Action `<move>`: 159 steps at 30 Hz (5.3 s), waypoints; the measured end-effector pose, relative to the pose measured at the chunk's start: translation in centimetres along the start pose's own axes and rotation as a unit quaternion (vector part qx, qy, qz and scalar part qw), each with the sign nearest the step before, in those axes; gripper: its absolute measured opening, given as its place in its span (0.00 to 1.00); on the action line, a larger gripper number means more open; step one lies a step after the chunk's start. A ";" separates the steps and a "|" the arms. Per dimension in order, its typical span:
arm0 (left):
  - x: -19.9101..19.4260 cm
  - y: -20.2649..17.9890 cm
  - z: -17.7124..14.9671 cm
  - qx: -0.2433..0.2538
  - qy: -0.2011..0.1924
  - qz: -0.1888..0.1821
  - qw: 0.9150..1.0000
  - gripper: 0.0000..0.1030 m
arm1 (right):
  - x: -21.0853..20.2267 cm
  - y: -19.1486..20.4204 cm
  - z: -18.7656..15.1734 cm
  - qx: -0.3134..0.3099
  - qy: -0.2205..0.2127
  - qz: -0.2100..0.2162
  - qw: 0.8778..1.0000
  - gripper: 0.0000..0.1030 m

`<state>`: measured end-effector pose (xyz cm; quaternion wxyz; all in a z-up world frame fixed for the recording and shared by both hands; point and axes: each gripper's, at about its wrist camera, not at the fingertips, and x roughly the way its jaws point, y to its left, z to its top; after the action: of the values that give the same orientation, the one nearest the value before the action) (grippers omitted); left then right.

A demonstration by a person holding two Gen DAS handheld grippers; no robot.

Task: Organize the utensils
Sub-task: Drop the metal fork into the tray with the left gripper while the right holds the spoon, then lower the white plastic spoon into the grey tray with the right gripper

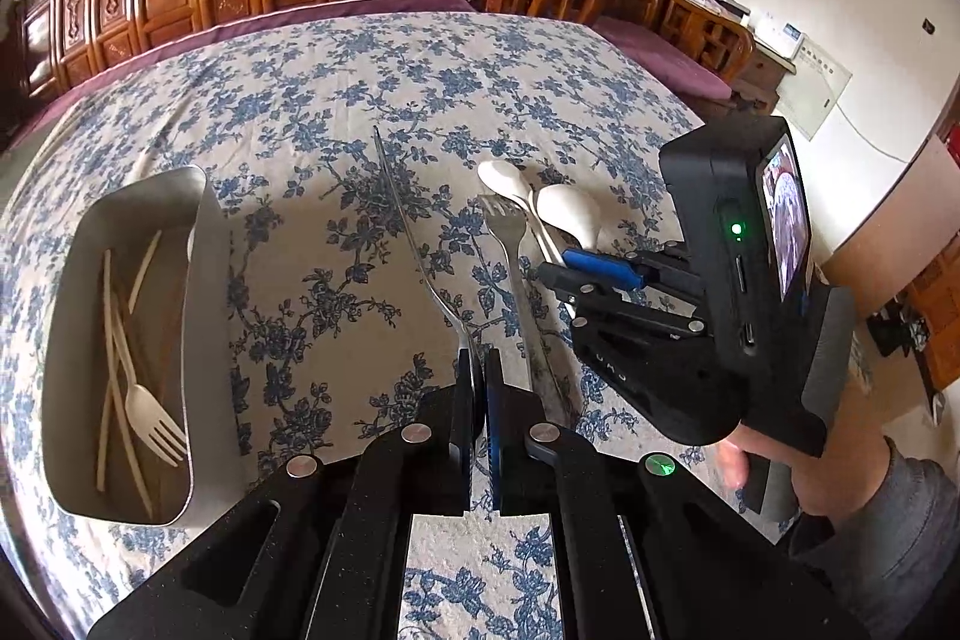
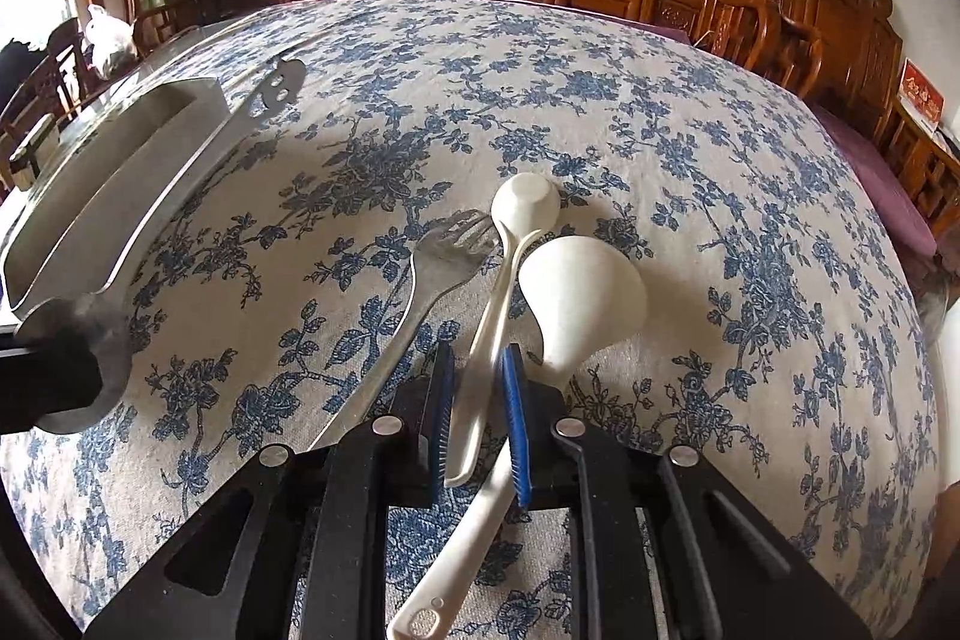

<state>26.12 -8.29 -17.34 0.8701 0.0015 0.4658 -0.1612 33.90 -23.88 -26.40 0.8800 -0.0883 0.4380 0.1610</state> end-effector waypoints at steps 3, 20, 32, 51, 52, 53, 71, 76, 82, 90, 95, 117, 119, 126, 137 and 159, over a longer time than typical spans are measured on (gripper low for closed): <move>-0.5 -0.1 0.1 0.002 -0.002 0.005 1.000 0.02 | -0.3 -0.1 -0.1 0.004 0.001 0.007 1.000 0.14; -3.8 0.3 -0.2 0.009 -0.017 0.029 0.999 0.02 | -5.0 -0.8 -0.8 0.032 -0.052 0.027 0.998 0.12; -5.4 3.4 -0.6 -0.013 -0.020 0.045 0.999 0.02 | -5.4 2.6 -1.6 -0.007 -0.045 0.036 0.998 0.12; -6.1 11.4 -0.5 -0.038 -0.003 0.060 0.997 0.02 | -7.5 5.2 -2.2 -0.011 -0.054 0.050 0.997 0.12; -6.0 12.0 -0.5 -0.041 -0.001 0.061 0.997 0.02 | -7.5 5.3 -2.2 -0.011 -0.054 0.051 0.997 0.12; -5.8 12.6 -0.4 -0.046 0.003 0.060 0.997 0.03 | -7.6 5.5 -2.1 -0.012 -0.054 0.052 0.997 0.12; -2.2 16.3 -1.8 -0.060 0.051 0.073 0.994 0.03 | -7.2 7.6 -2.1 -0.025 -0.043 0.052 0.997 0.12; -2.0 16.3 -2.1 -0.055 0.054 0.076 0.994 0.03 | -7.5 8.1 -2.2 -0.026 -0.042 0.051 0.998 0.12; -4.0 16.4 -2.3 -0.053 0.038 0.078 0.995 0.07 | -8.2 9.1 -2.0 -0.020 -0.042 0.059 0.997 0.12; -9.3 16.8 -3.1 -0.051 -0.003 0.090 0.995 0.28 | -9.9 12.1 0.1 -0.035 -0.059 0.073 0.995 0.12; -12.6 17.1 -4.1 -0.055 -0.036 0.100 0.993 0.52 | -10.5 14.3 1.9 -0.047 -0.067 0.081 0.993 0.12; -14.7 20.9 -7.0 -0.108 -0.076 0.105 0.986 0.92 | -5.4 21.1 7.8 -0.058 -0.018 0.096 0.994 0.12; -14.7 21.1 -7.0 -0.109 -0.077 0.107 0.985 0.92 | -4.1 21.2 8.2 -0.047 -0.003 0.100 0.994 0.12; -14.2 21.6 -7.1 -0.119 -0.066 0.105 0.985 0.92 | -1.2 21.7 9.2 -0.045 0.016 0.091 0.995 0.12; -14.0 21.9 -7.1 -0.119 -0.061 0.118 0.984 0.92 | 0.8 20.5 10.1 -0.038 0.020 0.092 0.995 0.12; -14.3 19.5 -7.1 -0.087 -0.066 0.121 0.987 0.92 | -5.5 19.1 7.7 -0.017 -0.033 0.142 0.989 0.13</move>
<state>18.50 15.28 -12.62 0.9087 -0.0285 0.4163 -0.0137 29.66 -4.91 -17.66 0.8605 -0.0346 0.4143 0.2945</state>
